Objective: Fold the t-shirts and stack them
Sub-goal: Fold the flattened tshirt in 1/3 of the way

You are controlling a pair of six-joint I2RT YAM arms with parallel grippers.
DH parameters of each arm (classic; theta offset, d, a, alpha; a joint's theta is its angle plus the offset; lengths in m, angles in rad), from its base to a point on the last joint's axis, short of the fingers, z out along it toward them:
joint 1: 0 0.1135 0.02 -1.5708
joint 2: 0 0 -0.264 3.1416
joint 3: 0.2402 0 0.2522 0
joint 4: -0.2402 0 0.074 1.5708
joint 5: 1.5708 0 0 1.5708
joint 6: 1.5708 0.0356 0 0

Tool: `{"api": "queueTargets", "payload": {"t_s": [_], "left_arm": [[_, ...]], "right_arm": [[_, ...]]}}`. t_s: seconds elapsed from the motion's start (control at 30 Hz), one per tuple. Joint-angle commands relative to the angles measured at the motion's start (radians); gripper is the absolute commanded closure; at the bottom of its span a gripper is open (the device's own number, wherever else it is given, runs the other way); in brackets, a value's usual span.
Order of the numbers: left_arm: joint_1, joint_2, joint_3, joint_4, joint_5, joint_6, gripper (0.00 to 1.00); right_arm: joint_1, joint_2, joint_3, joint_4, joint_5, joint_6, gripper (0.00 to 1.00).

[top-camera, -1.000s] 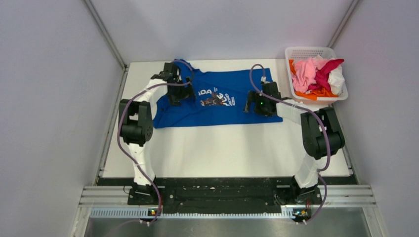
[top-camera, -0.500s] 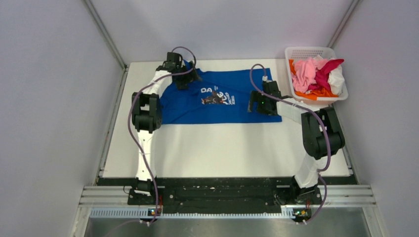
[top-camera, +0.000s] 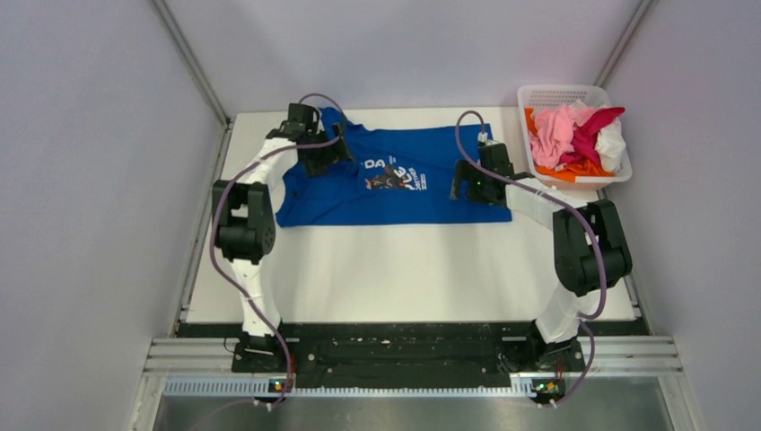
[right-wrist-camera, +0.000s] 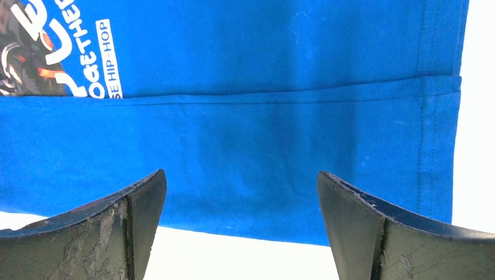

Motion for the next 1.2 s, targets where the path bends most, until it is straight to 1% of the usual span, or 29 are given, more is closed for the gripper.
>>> {"api": "queueTargets", "payload": {"t_s": [0.0,0.07,0.13,0.23,0.33,0.4,0.5,0.6,0.67,0.73,0.83,0.9,1.03,1.17], "left_arm": [[0.004,-0.139,-0.162,0.133,0.027,-0.011,0.01],[0.004,-0.113,-0.172,0.109,0.02,-0.022,0.01],[0.007,-0.069,-0.138,0.037,0.016,-0.025,0.01],[0.016,-0.012,-0.133,0.013,-0.012,-0.031,0.01],[0.036,0.024,-0.158,-0.008,0.014,-0.047,0.01],[0.044,0.01,-0.219,0.002,0.021,-0.062,0.01],[0.045,-0.058,-0.338,0.027,0.021,-0.086,0.01],[0.045,-0.155,-0.463,0.021,0.03,-0.119,0.01],[0.044,-0.226,-0.559,0.017,0.002,-0.127,0.01],[0.041,-0.304,-0.662,0.022,-0.01,-0.137,0.01],[0.033,-0.411,-0.806,0.031,-0.013,-0.151,0.01],[0.024,-0.471,-0.884,0.032,-0.018,-0.167,0.01],[0.01,-0.57,-0.999,0.037,-0.054,-0.179,0.01],[0.01,-0.639,-1.033,0.017,-0.102,-0.184,0.01]], "right_arm": [[0.021,-0.026,0.027,0.058,-0.015,0.001,0.01],[0.036,-0.014,0.026,0.065,0.005,0.008,0.01],[0.049,0.001,0.016,0.085,0.024,0.01,0.01],[0.053,0.029,-0.002,0.1,0.019,0.04,0.01],[0.055,0.007,-0.082,0.148,0.011,0.09,0.01],[0.055,-0.019,-0.14,0.166,0.015,0.11,0.01],[0.055,-0.062,-0.215,0.149,0.011,0.145,0.01],[0.065,-0.138,-0.293,0.124,0.023,0.2,0.01],[0.073,-0.191,-0.342,0.09,0.023,0.235,0.01],[0.086,-0.245,-0.386,0.035,0.018,0.254,0.01],[0.146,-0.337,-0.456,-0.045,0.051,0.289,0.01],[0.189,-0.4,-0.493,-0.128,0.058,0.35,0.01],[0.309,-0.536,-0.569,-0.267,0.059,0.503,0.01],[0.373,-0.633,-0.612,-0.346,0.073,0.61,0.01]]}}
